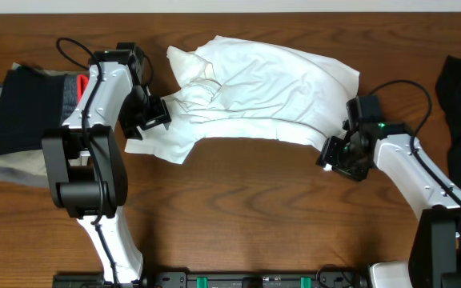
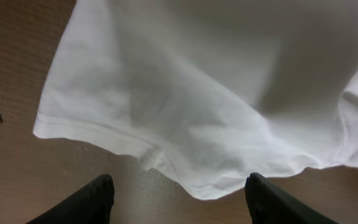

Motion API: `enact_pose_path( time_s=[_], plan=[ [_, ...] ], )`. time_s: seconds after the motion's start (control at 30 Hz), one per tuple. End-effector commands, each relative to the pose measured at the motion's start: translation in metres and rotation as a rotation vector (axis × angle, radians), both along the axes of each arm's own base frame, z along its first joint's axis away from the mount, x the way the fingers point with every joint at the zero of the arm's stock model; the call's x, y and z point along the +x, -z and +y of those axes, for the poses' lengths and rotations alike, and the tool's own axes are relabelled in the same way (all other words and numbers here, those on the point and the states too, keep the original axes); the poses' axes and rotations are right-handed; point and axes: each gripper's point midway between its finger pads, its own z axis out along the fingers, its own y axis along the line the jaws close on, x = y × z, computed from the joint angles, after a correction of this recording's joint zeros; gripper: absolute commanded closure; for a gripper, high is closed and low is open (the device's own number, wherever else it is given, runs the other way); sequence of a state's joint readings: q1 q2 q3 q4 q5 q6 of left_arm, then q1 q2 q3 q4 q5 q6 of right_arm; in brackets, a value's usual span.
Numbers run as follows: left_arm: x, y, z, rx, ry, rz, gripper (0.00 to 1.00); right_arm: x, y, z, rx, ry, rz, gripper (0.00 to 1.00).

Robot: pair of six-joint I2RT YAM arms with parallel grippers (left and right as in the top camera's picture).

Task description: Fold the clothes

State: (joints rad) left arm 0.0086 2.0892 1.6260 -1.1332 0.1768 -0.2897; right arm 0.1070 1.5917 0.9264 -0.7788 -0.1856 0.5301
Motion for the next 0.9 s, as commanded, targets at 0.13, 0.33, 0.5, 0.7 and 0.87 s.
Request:
enact_pose_path(
  time_s=[0.13, 0.33, 0.5, 0.7, 0.87],
  plan=[
    [-0.001, 0.011, 0.001, 0.006, -0.006, 0.010, 0.35, 0.002, 0.014, -0.005, -0.022, 0.029, -0.030, 0.46],
    [-0.009, 0.026, 0.001, 0.005, -0.007, 0.023, 0.35, 0.011, 0.018, -0.007, -0.031, 0.040, -0.057, 0.46],
    [-0.012, 0.030, 0.001, 0.005, -0.007, 0.028, 0.35, 0.010, 0.030, -0.015, -0.081, 0.074, -0.024, 0.48],
    [-0.011, 0.031, 0.001, 0.005, -0.007, 0.026, 0.35, 0.003, 0.048, -0.016, -0.086, 0.109, 0.042, 0.68],
    [-0.016, 0.033, 0.001, 0.006, -0.008, 0.043, 0.44, -0.004, 0.050, -0.026, -0.134, 0.170, 0.075, 0.99]
  ],
)
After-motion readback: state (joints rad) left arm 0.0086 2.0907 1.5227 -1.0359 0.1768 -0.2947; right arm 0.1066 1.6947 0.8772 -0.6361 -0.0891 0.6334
